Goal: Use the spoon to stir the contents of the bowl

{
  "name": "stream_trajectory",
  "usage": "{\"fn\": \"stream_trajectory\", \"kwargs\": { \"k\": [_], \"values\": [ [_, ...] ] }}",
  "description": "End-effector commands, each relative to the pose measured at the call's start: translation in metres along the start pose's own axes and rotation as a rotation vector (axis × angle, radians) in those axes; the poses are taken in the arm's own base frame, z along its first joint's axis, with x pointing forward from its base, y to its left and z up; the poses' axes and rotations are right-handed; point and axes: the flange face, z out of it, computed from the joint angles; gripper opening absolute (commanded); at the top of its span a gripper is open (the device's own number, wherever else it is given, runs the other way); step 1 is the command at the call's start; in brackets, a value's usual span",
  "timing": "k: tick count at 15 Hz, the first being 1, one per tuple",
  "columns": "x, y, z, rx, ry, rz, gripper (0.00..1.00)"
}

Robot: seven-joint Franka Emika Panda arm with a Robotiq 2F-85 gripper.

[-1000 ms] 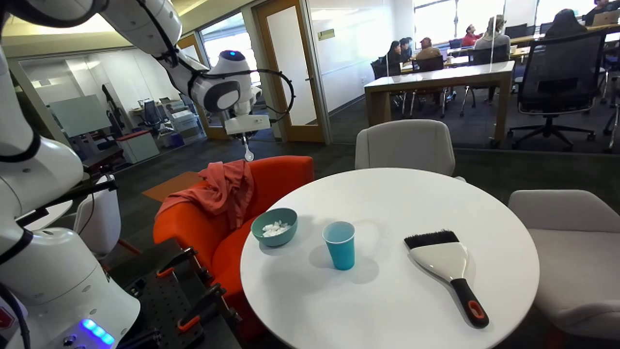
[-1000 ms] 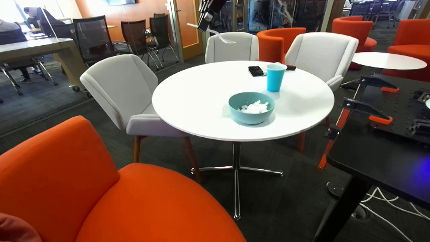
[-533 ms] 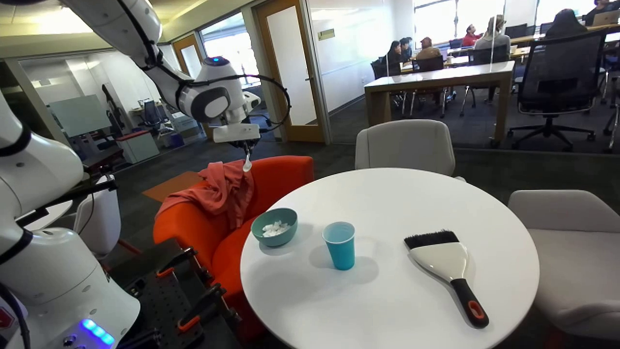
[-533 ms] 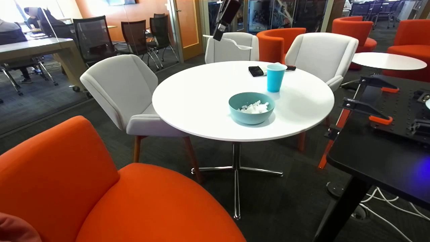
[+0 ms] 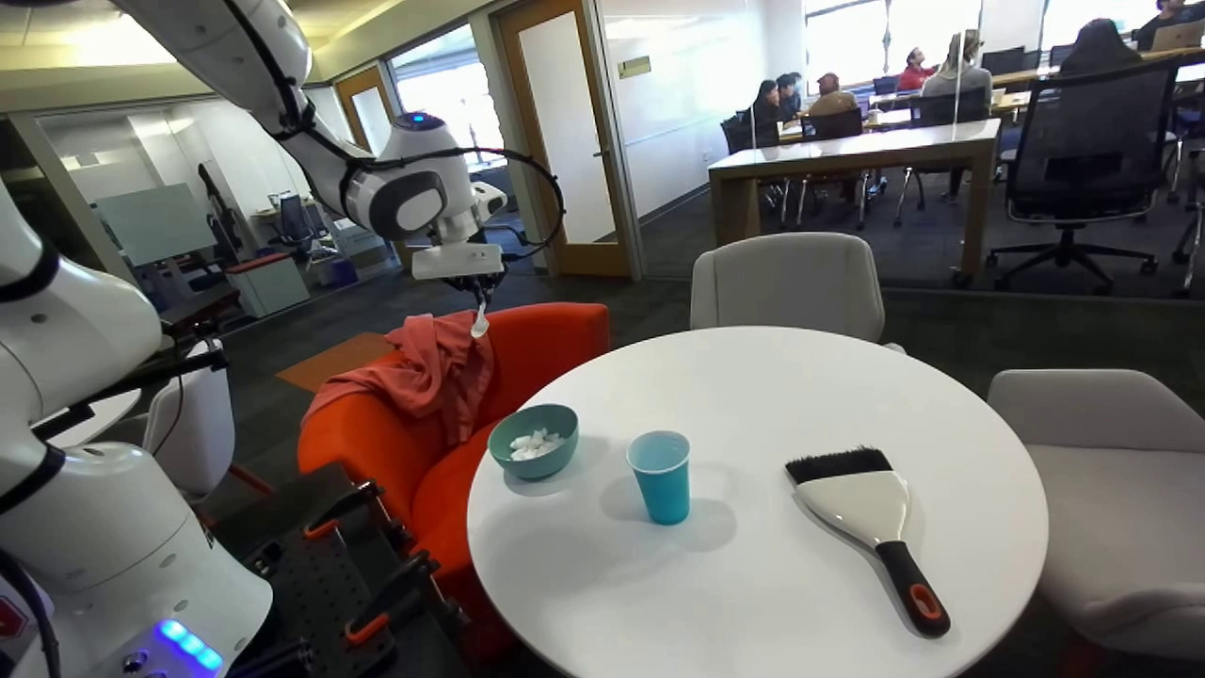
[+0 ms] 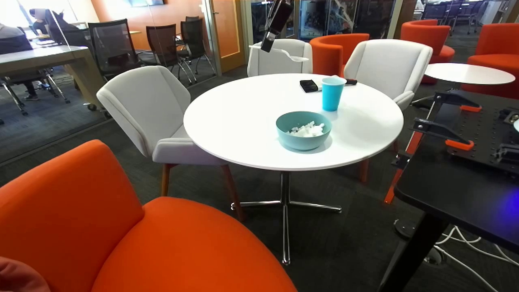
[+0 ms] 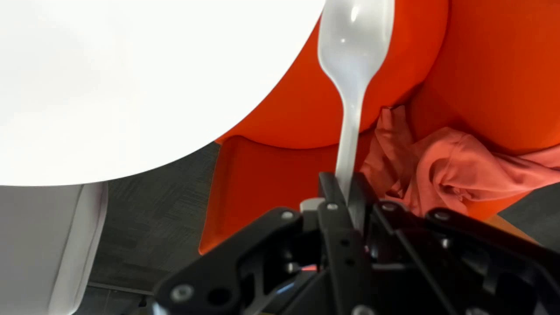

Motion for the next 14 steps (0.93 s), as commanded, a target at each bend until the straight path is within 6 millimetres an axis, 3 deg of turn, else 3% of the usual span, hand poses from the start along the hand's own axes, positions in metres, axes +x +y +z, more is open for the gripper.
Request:
{"fn": "stream_trajectory", "kwargs": {
  "k": [1,9,10,14],
  "values": [
    [0.002,0.003,-0.021,-0.156,-0.066,0.046,0.03],
    [-0.019,-0.01,-0.057,-0.402,-0.171,0.183,0.03],
    [-0.029,-0.008,-0.051,-0.438,-0.218,0.2,0.03],
    [-0.039,-0.002,-0.043,-0.565,-0.381,0.252,0.03]
  ]
}}
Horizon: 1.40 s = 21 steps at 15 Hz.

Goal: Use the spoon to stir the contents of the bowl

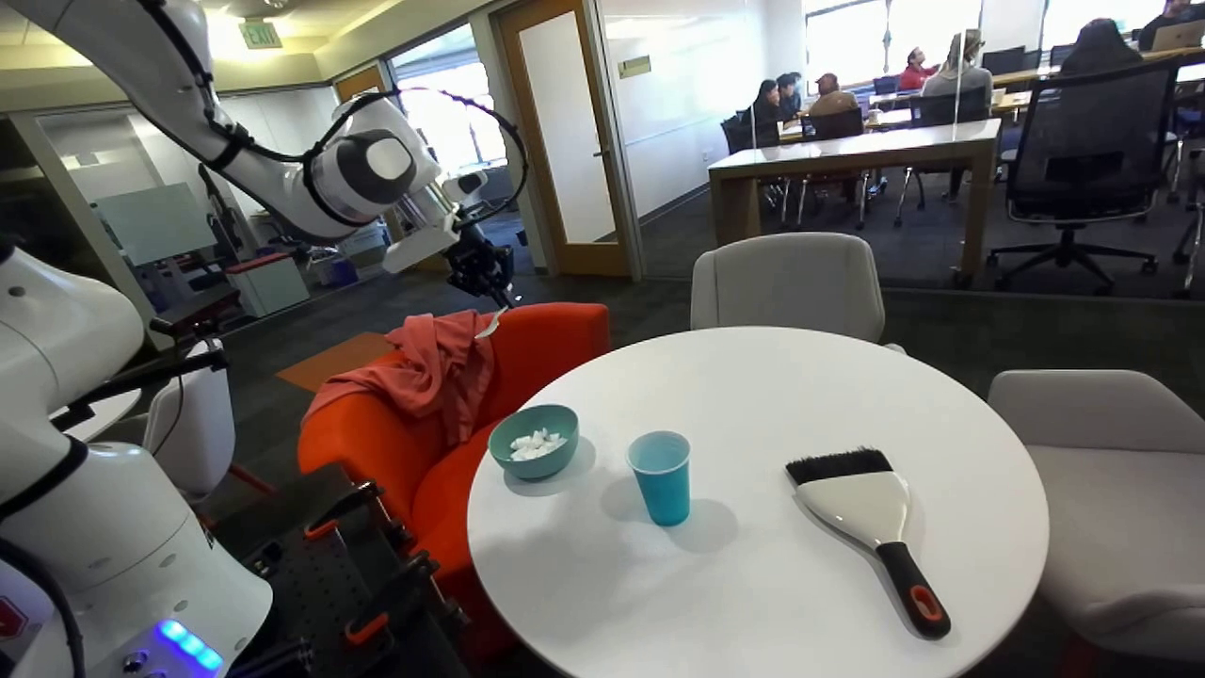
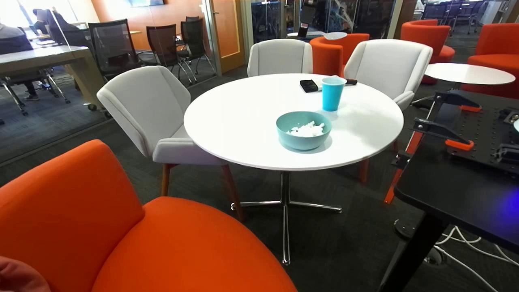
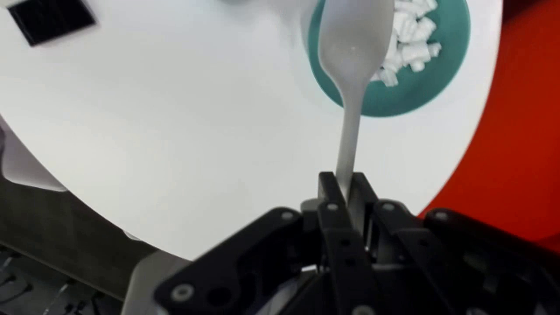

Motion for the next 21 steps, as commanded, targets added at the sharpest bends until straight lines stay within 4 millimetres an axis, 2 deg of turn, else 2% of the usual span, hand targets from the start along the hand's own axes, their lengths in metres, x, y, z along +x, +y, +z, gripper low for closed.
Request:
{"fn": "stream_trajectory", "kwargs": {
  "k": [1,2,6,7,8,10,16,17,18,21],
  "values": [
    [-0.005,0.0,0.014,-0.122,-0.166,0.022,0.03],
    [-0.009,-0.002,0.008,-0.081,-0.1,0.008,0.11],
    [-0.009,-0.004,0.015,-0.105,-0.153,0.014,0.11],
    [-0.009,-0.004,0.016,-0.104,-0.153,0.015,0.03],
    [-0.007,-0.007,0.013,-0.118,-0.154,0.038,0.03],
    [-0.005,-0.018,0.004,-0.169,-0.15,0.16,0.03],
    [0.0,-0.07,-0.004,-0.231,-0.109,0.488,0.03],
    [0.002,-0.076,-0.006,-0.267,-0.101,0.519,0.03],
    [0.002,-0.07,0.001,-0.187,-0.117,0.457,0.11],
    [0.002,-0.08,-0.002,-0.225,-0.105,0.503,0.11]
  ]
}}
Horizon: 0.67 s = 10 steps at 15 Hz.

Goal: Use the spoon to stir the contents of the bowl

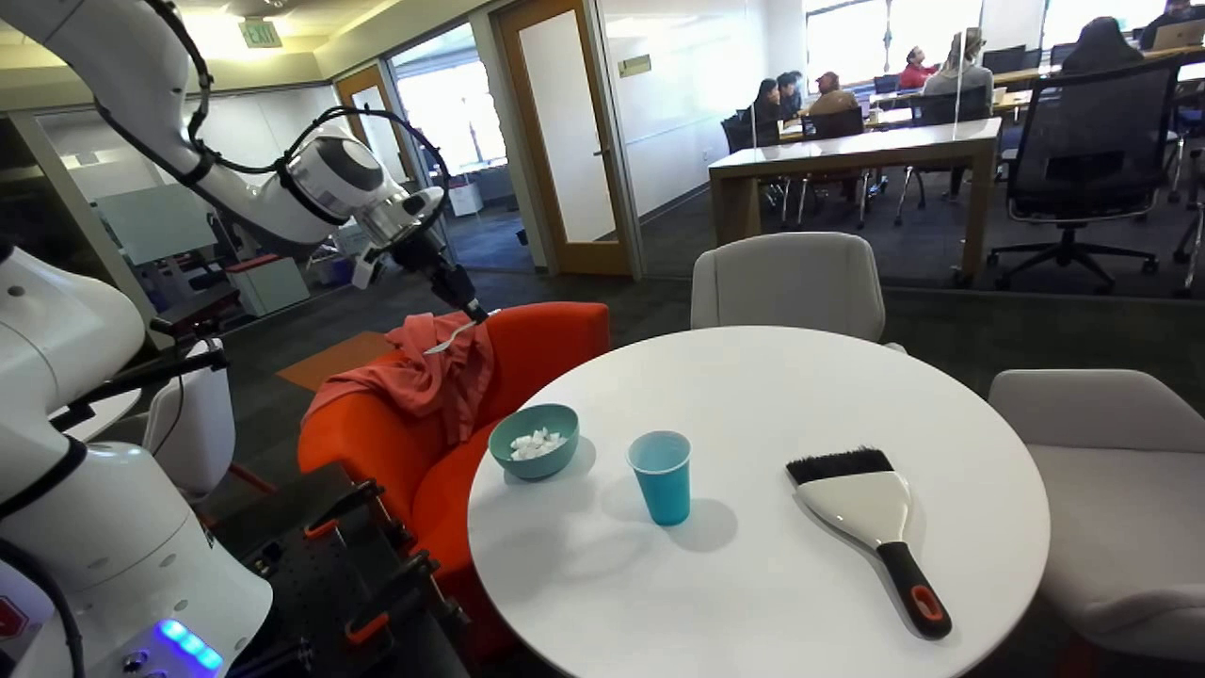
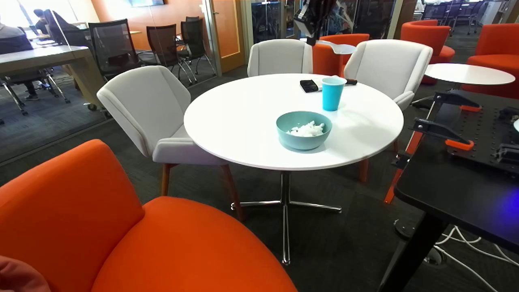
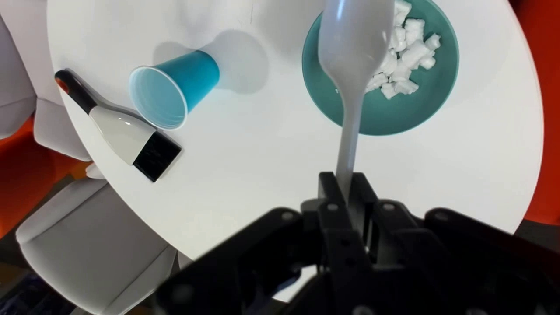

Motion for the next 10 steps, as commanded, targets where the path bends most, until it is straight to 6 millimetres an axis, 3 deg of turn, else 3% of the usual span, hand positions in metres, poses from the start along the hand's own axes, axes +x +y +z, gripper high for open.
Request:
{"fn": "stream_trajectory", "kwargs": {
  "k": [1,3,10],
  "values": [
    [0.0,0.001,0.0,-0.002,0.001,0.001,0.03],
    [-0.001,0.006,-0.005,-0.079,0.092,0.104,0.03],
    [-0.008,-0.013,-0.011,-0.113,0.324,0.364,0.03]
  ]
}}
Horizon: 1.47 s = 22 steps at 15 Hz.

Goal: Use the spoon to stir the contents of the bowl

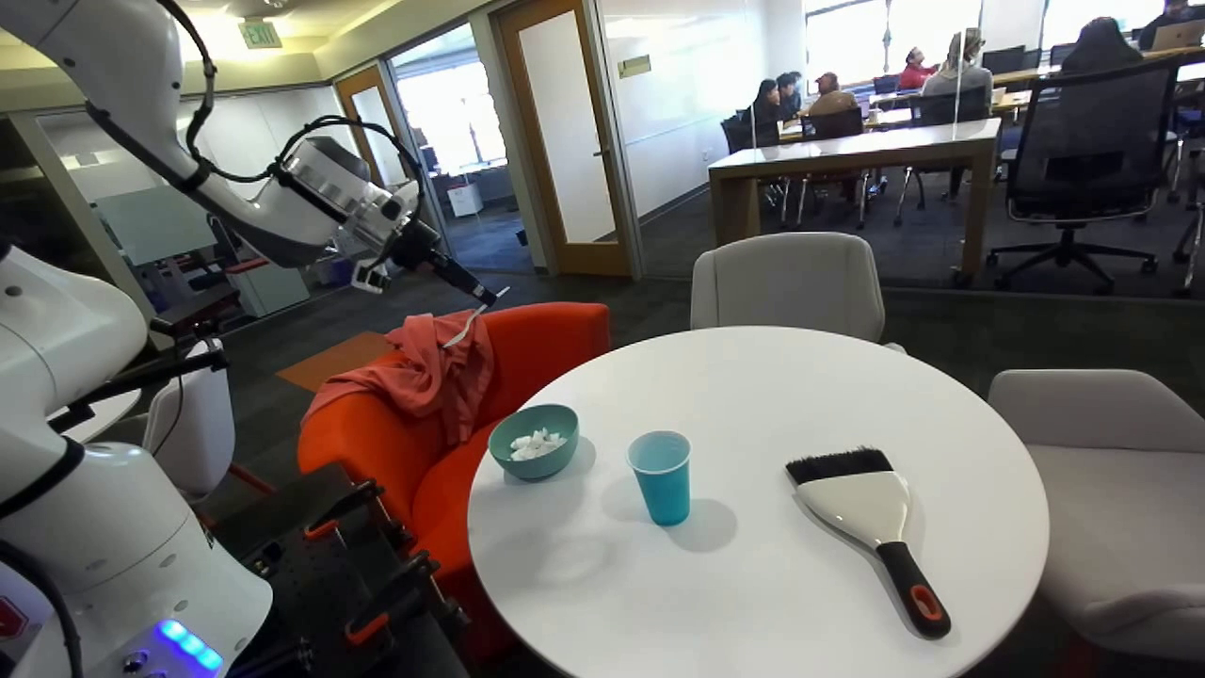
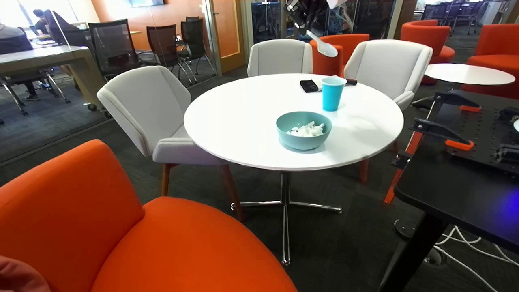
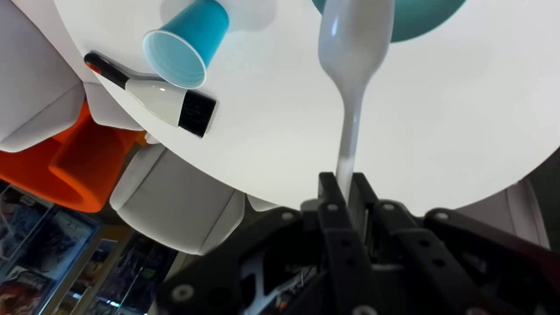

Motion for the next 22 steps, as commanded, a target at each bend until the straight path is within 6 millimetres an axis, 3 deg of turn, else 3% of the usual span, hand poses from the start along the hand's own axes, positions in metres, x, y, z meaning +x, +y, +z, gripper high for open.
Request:
{"fn": "stream_trajectory", "kwargs": {
  "k": [1,5,8,10,11,15,16,19,22],
  "values": [
    [-0.005,-0.003,-0.004,-0.038,0.129,0.13,0.03],
    [-0.015,-0.004,0.005,-0.104,0.265,0.293,0.03],
    [-0.036,0.006,0.019,-0.207,0.377,0.367,0.03],
    [-0.052,0.007,0.029,-0.243,0.363,0.332,0.03],
    [-0.042,0.008,0.019,-0.236,0.382,0.333,0.11],
    [-0.054,0.008,0.029,-0.241,0.339,0.315,0.11],
    [-0.054,0.008,0.03,-0.239,0.335,0.315,0.03],
    [-0.063,0.002,0.027,-0.3,0.346,0.331,0.03],
    [-0.076,-0.009,0.048,-0.324,0.336,0.335,0.03]
  ]
}}
